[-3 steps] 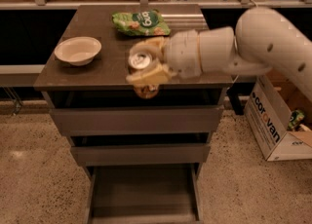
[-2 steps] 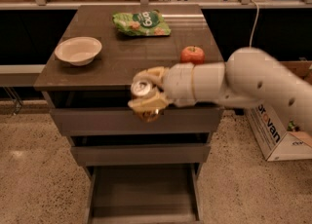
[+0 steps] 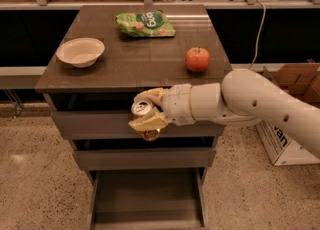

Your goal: Place orange can into bottom drawer

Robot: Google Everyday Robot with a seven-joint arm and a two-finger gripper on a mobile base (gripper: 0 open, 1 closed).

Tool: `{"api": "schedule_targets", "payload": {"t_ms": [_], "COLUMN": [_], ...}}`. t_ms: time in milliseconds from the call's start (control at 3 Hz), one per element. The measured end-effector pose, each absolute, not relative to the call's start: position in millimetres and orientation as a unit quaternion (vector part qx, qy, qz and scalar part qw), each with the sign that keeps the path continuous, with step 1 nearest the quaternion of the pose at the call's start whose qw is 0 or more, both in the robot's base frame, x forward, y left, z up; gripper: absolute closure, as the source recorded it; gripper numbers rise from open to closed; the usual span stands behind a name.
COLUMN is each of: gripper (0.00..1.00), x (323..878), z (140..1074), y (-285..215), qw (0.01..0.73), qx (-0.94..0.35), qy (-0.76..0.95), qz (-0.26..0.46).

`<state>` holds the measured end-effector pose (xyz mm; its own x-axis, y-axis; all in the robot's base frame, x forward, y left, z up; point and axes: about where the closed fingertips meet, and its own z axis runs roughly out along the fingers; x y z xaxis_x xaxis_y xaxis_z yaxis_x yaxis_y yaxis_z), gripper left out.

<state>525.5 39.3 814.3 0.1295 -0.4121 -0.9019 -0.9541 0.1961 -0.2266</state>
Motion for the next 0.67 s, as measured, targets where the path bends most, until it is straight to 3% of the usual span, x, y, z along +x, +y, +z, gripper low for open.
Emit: {"api": "schedule_targets", "payload": {"t_ms": [667], "gripper": [1.0], "x": [500.3], "z": [733.4], "y": [40.7], "qw": [0.483], "qx": [-0.527], "qy": [0.598], "qz": [0.362]}}
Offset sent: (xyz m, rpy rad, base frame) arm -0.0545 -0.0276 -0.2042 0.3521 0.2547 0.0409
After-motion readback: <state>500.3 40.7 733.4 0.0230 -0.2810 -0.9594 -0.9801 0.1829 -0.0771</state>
